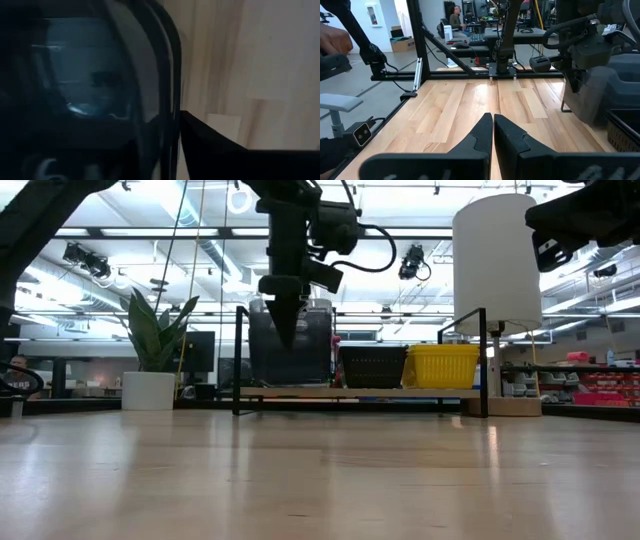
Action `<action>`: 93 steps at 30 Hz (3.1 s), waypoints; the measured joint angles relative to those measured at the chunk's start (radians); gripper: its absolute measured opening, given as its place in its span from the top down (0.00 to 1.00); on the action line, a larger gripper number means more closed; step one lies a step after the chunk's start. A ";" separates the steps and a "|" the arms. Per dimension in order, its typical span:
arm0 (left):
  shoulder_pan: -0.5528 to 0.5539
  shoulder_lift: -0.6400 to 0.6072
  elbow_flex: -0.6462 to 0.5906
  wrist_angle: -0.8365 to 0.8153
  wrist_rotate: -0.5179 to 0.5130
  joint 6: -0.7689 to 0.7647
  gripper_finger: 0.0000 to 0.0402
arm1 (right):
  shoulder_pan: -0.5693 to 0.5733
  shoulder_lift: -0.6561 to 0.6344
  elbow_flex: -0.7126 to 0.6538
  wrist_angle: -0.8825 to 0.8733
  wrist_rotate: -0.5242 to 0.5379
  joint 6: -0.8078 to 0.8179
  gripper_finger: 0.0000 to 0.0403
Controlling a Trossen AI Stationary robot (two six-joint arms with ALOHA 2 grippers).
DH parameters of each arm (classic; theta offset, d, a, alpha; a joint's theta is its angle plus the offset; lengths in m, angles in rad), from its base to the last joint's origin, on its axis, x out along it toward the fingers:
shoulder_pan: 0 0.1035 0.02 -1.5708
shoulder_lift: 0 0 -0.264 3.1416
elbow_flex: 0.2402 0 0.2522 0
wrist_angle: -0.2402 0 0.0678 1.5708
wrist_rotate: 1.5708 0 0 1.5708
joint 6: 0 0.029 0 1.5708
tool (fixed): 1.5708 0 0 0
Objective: Stack baskets on shelf by color
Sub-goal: Put the stacked gray bins on the shelf, then return to Home Position
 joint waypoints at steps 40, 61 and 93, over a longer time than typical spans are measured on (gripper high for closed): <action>-0.034 -0.212 0.000 0.099 0.025 -0.060 0.49 | 0.000 0.000 0.000 0.003 0.000 0.000 0.94; -0.187 -0.814 -0.923 1.055 0.132 -0.153 0.60 | 0.000 0.000 0.000 0.011 0.000 0.000 0.94; -0.365 -1.403 -1.529 1.532 0.130 -0.400 0.63 | 0.000 0.000 0.000 0.035 0.000 0.000 0.94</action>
